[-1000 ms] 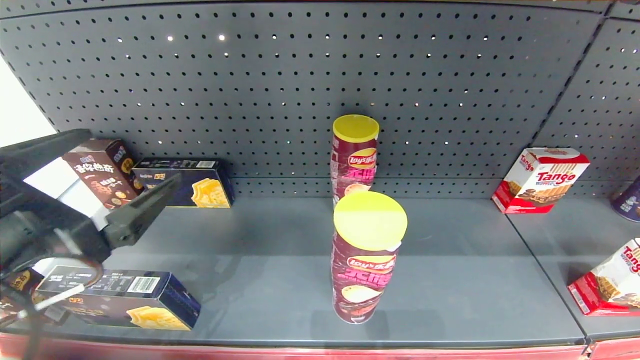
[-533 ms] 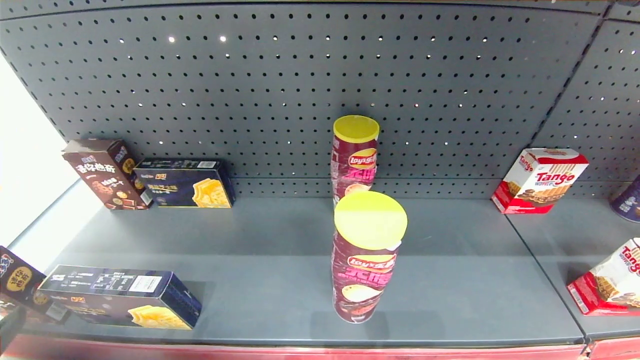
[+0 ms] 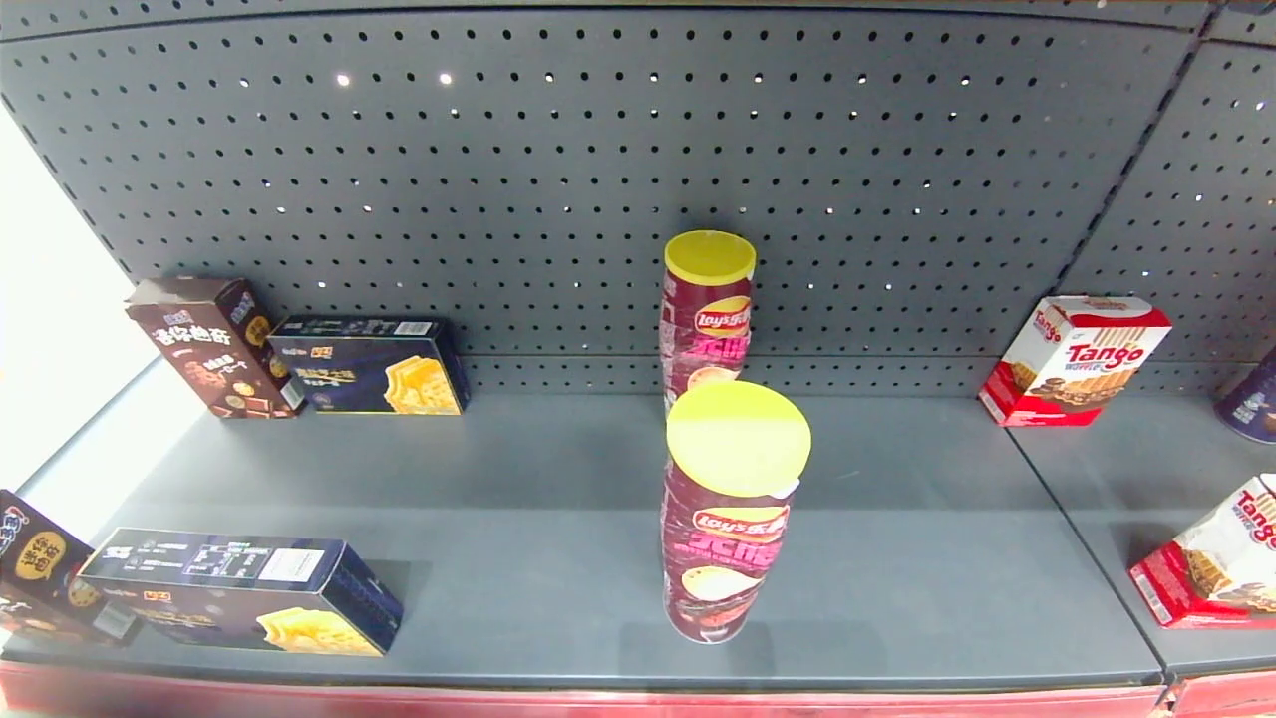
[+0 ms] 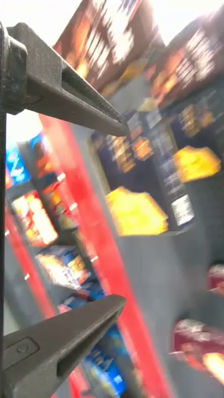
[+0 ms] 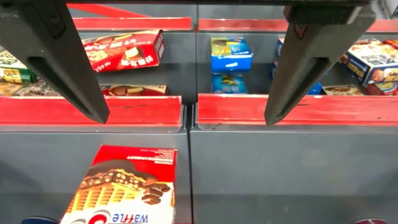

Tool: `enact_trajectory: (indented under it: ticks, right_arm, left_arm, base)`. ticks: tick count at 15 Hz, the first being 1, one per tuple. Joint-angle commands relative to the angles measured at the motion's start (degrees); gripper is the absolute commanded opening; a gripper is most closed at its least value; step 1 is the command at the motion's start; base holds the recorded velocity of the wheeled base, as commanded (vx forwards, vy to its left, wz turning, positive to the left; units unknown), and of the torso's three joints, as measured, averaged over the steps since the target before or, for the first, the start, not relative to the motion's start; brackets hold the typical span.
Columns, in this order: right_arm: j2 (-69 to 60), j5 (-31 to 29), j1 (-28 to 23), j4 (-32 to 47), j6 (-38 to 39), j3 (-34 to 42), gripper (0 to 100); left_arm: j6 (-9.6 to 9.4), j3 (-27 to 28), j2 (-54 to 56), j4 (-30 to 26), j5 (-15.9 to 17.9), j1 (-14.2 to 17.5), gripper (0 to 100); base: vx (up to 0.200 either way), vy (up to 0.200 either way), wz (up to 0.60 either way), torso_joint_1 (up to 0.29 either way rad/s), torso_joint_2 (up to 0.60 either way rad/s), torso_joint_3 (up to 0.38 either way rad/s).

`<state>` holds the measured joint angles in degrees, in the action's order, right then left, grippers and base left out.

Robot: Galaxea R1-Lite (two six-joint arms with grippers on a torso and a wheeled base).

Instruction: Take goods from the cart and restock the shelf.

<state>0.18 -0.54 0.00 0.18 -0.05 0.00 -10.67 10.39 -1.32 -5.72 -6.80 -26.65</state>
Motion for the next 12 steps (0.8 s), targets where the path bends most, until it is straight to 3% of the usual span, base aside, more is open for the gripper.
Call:
enact_trajectory:
  ticks: [1, 3, 5, 7, 8, 9, 12]
  right_arm:
    - [0.08, 0.01, 0.0, -0.01, -0.04, 0.0, 100]
    - [0.08, 0.01, 0.0, -0.01, -0.04, 0.0, 100]
    - [0.08, 0.01, 0.0, -0.01, -0.04, 0.0, 100]
    - [0.08, 0.01, 0.0, -0.01, -0.04, 0.0, 100]
    - [0.08, 0.01, 0.0, -0.01, -0.04, 0.0, 100]
    - [0.08, 0.01, 0.0, -0.01, -0.04, 0.0, 100]
    - [0.08, 0.01, 0.0, -0.01, -0.04, 0.0, 100]
  left_arm:
    - [0.82, -10.39, -4.31, 12.22, 1.09, 11.8, 100]
    - [0.74, -10.39, -7.74, 9.5, 2.06, 21.11, 100]
    - [0.82, -10.39, -4.48, 9.41, 7.15, 28.32, 100]
    - [1.35, -10.39, -2.64, 9.23, 7.86, 29.02, 100]
    - [1.26, -10.39, -1.32, 9.32, 8.12, 26.3, 100]
    - [1.35, -10.39, 0.17, 9.32, 7.51, 25.77, 100]
    - [3.11, -10.39, 1.14, 9.32, 7.94, 26.65, 100]
  base:
    - [0.0, 0.0, 0.0, 0.0, 0.0, 0.0]
    - [0.0, 0.0, 0.0, 0.0, 0.0, 0.0]
    - [0.0, 0.0, 0.0, 0.0, 0.0, 0.0]
    - [0.0, 0.0, 0.0, 0.0, 0.0, 0.0]
    - [0.0, 0.0, 0.0, 0.0, 0.0, 0.0]
    - [0.0, 0.0, 0.0, 0.0, 0.0, 0.0]
    - [0.0, 0.0, 0.0, 0.0, 0.0, 0.0]
